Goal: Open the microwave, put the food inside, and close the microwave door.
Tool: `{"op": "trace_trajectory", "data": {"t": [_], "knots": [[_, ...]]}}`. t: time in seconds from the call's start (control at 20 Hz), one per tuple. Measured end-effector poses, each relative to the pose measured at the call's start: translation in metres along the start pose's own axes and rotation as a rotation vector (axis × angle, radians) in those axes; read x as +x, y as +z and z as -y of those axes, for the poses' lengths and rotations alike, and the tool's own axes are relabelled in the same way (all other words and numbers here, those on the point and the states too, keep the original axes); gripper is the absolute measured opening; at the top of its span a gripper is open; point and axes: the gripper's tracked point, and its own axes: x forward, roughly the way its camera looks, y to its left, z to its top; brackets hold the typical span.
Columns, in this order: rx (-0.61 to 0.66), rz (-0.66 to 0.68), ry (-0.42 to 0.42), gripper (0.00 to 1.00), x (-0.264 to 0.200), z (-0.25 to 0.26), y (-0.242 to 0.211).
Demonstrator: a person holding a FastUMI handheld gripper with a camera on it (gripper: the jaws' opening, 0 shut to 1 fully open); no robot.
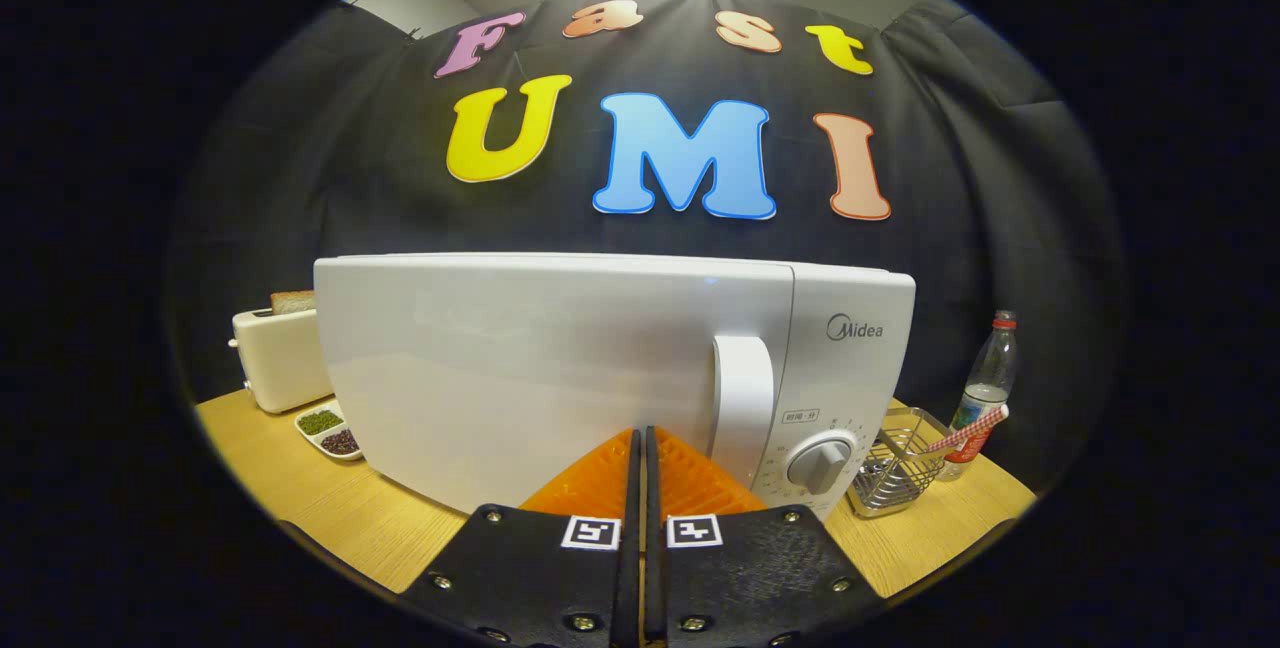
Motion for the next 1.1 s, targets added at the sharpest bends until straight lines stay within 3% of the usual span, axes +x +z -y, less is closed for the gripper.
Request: {"op": "trace_trajectory", "data": {"t": [0.25, 0.6, 0.8, 1.1], "knots": [[0.051, 0.024, 0.090, 0.03, -0.063, -0.015, 0.017], [-0.101, 0.216, 0.092, 0.03, -0.198, -0.013, 0.068], [-0.075, 0.237, 0.141, 0.02, -0.266, -0.019, 0.084], [-0.045, 0.242, 0.139, 0.01, -0.327, -0.003, 0.091]]}}
